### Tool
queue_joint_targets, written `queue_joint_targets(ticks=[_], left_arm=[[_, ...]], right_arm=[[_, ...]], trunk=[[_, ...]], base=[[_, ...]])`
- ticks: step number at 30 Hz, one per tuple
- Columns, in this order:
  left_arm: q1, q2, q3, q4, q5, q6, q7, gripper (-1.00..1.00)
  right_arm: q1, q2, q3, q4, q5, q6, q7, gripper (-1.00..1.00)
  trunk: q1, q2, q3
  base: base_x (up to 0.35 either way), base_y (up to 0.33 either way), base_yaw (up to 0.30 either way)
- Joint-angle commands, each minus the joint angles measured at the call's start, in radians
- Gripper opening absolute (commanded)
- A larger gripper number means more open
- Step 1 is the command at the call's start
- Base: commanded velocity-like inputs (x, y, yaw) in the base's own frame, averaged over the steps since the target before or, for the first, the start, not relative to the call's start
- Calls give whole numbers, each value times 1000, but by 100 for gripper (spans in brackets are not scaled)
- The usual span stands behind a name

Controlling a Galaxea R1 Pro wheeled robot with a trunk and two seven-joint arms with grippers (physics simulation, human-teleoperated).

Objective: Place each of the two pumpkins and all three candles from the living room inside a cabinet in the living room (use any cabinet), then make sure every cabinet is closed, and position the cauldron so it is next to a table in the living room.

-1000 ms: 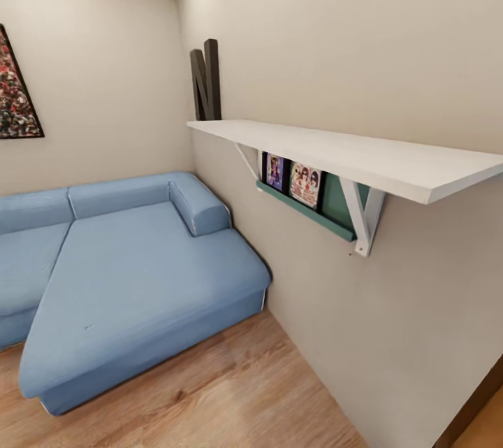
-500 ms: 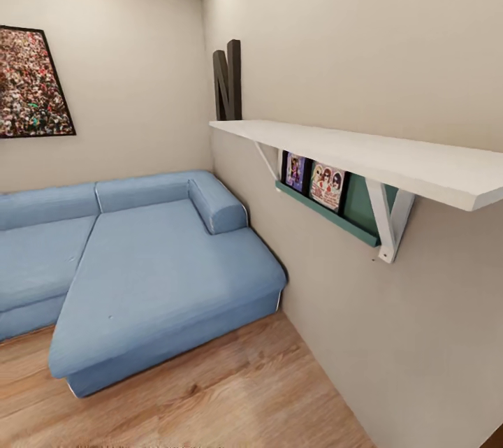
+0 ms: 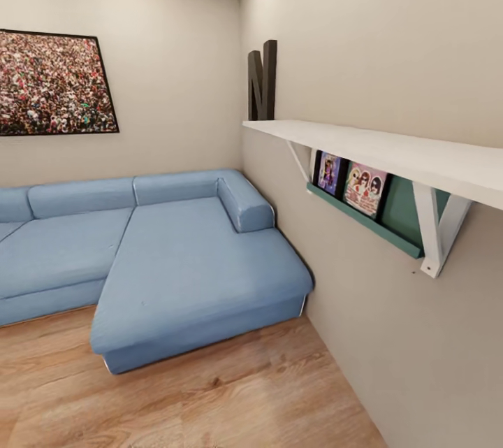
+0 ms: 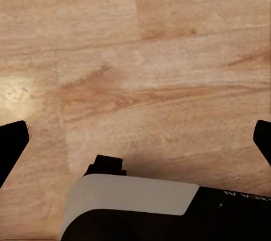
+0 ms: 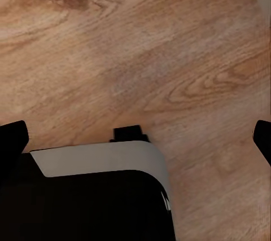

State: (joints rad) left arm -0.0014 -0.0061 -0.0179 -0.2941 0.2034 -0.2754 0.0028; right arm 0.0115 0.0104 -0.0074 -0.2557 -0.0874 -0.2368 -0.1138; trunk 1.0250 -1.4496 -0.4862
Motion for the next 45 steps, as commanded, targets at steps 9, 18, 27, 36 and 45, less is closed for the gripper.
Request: queue_joint_targets(ticks=[9,18,27,36,45], left_arm=[[0,-1,-2,0,7,-2,0,100],[0,-3,-2,0,5,-6,2,100],[0,-2,-3,1,6,-7,2,100],[0,-2,-4,1,7,-7,1,100],[0,-2,-4,1,7,-6,2,100]], right_arm=[[1,0,1,-2,-9,-3,0,100],[1,1,1,-2,-8,-3,0,100],[1,2,2,-2,-8,-3,-11,100],[1,2,3,-2,-8,-3,-12,100],[1,0,4,-2,-8,1,-11,100]], trunk=[[0,0,-1],[0,0,-1],[0,0,-1],[0,0,-1],[0,0,-1]], base=[[0,-1,276],[0,-145,103],[0,-193,248],[0,-12,285],[-25,0,235]])
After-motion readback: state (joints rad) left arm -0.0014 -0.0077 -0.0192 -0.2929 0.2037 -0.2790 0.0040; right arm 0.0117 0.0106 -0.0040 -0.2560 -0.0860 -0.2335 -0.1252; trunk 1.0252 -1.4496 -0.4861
